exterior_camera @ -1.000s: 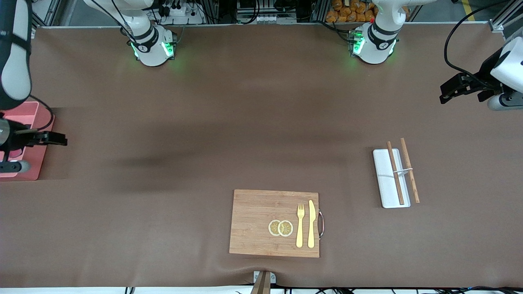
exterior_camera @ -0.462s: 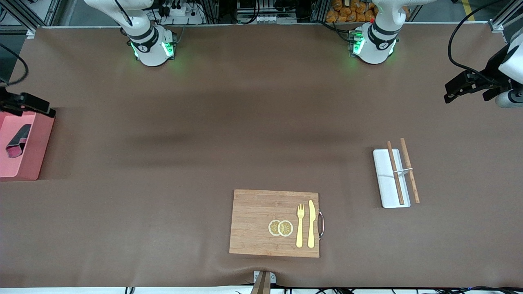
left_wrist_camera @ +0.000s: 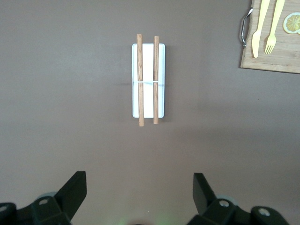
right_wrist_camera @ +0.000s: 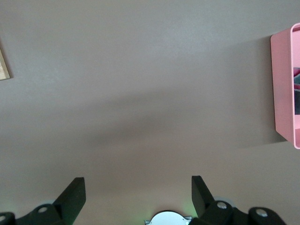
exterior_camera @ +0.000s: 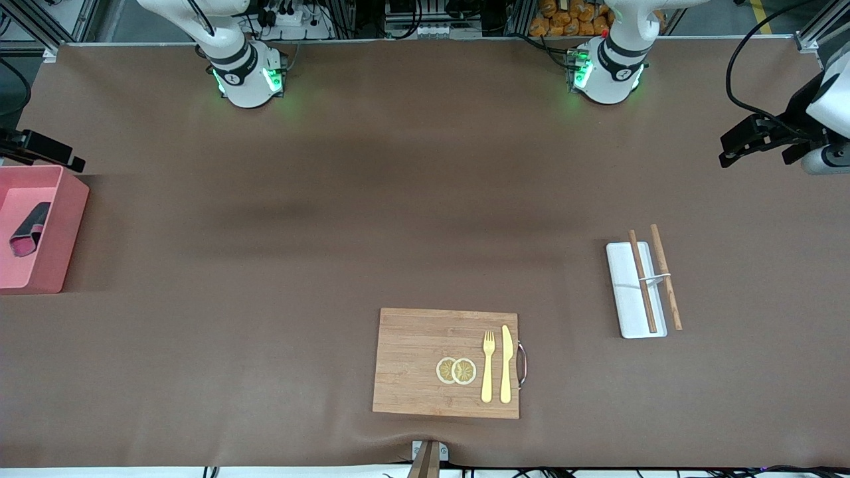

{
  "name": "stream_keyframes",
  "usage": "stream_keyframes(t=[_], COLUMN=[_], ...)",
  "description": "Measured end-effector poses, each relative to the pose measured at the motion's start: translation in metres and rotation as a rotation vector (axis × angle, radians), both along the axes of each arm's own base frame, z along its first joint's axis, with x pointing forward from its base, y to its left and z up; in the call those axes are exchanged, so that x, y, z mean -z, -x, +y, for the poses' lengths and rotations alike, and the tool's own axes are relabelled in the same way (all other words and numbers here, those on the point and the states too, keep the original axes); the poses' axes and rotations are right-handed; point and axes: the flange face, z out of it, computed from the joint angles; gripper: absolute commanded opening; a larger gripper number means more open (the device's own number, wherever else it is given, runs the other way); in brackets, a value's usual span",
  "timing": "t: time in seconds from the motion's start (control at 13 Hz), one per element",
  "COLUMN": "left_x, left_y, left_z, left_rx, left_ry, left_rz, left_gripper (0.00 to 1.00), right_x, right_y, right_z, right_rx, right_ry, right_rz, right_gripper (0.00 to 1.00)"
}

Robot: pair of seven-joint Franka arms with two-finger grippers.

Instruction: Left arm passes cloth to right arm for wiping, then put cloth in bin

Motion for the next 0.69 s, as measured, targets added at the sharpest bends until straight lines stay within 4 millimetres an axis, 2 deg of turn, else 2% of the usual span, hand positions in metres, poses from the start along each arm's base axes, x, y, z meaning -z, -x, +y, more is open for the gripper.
stream_keyframes(t=[0.69], left_x=[0.0053], left_y=[-0.0026], left_z=[0.0033], left_rx=[-0.006], left_ry=[0.001], left_rz=[0.013], left_gripper=[1.0], right_x=[-0.0056], right_y=[-0.0048], right_z=[-0.0079], right_rx=[-0.003], right_ry=[0.051], right_rz=[-0.054], right_gripper=[1.0])
